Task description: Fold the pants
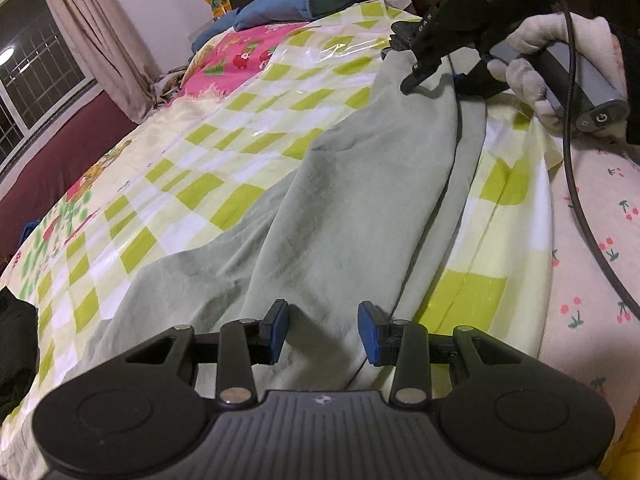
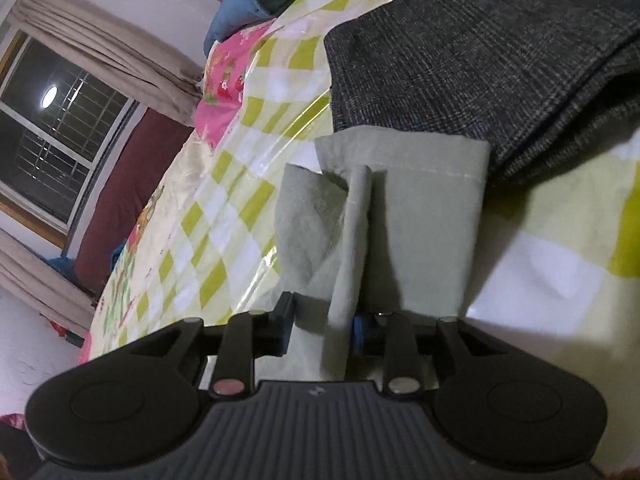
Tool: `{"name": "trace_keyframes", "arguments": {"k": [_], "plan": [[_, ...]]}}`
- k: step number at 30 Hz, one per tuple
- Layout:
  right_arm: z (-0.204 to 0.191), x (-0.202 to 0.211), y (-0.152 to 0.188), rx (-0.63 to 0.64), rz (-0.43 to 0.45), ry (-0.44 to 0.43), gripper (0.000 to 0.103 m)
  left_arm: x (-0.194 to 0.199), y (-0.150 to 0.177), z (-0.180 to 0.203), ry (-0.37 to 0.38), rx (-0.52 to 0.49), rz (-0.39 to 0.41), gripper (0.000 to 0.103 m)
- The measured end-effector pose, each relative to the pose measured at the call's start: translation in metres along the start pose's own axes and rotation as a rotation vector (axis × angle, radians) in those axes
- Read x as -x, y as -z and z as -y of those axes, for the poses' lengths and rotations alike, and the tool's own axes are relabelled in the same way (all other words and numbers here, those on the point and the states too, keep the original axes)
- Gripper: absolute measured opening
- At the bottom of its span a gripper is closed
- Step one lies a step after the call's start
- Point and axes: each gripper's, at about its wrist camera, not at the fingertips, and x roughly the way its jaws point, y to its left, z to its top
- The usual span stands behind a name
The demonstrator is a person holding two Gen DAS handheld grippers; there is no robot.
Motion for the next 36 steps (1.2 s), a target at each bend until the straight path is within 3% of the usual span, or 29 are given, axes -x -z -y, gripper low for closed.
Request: {"name": "trace_keyframes", "arguments": {"k": [2,3,9,11,14,17,20,26,31,36], "plan": [[-0.006,0.007,-0.004,0.050,0.026,0.022,0.004,-0.001,-0.002,0.001,0.000,-0.006,0.001,0.052],[-0.008,0.012,-0.006,0.058,0.042,0.002,0.004,-0.001,-0.003,0.000,0.002,-0.007,0.003,0.052],[-0.033,0.056,-0.017,0.157,0.184,-0.105,0.004,0.000,-0.009,0.005,0.013,-0.009,0.033,0.053],[-0.027,0.052,-0.013,0.205,0.181,-0.043,0.004,-0.003,-0.007,0.009,0.022,-0.010,0.021,0.053],[-0.004,0.031,-0.007,0.194,0.074,0.068,0.009,-0.005,-0.002,0.013,0.030,-0.014,0.014,0.053],[0.020,0.026,-0.009,0.040,0.058,0.033,0.011,-0.004,-0.002,0.012,0.035,-0.017,0.013,0.054],[0.028,0.026,-0.015,-0.018,0.074,0.011,0.013,-0.005,-0.003,0.011,0.030,-0.020,0.011,0.058],[0.016,0.038,-0.017,0.119,0.104,0.087,0.011,-0.005,-0.003,0.011,0.029,-0.020,0.011,0.058],[0.010,0.041,-0.022,0.144,0.102,0.081,0.010,-0.006,-0.003,0.010,0.030,-0.016,0.011,0.059],[0.016,0.051,-0.023,0.158,0.124,0.153,0.015,-0.006,-0.002,0.009,0.031,-0.013,0.013,0.059]]}}
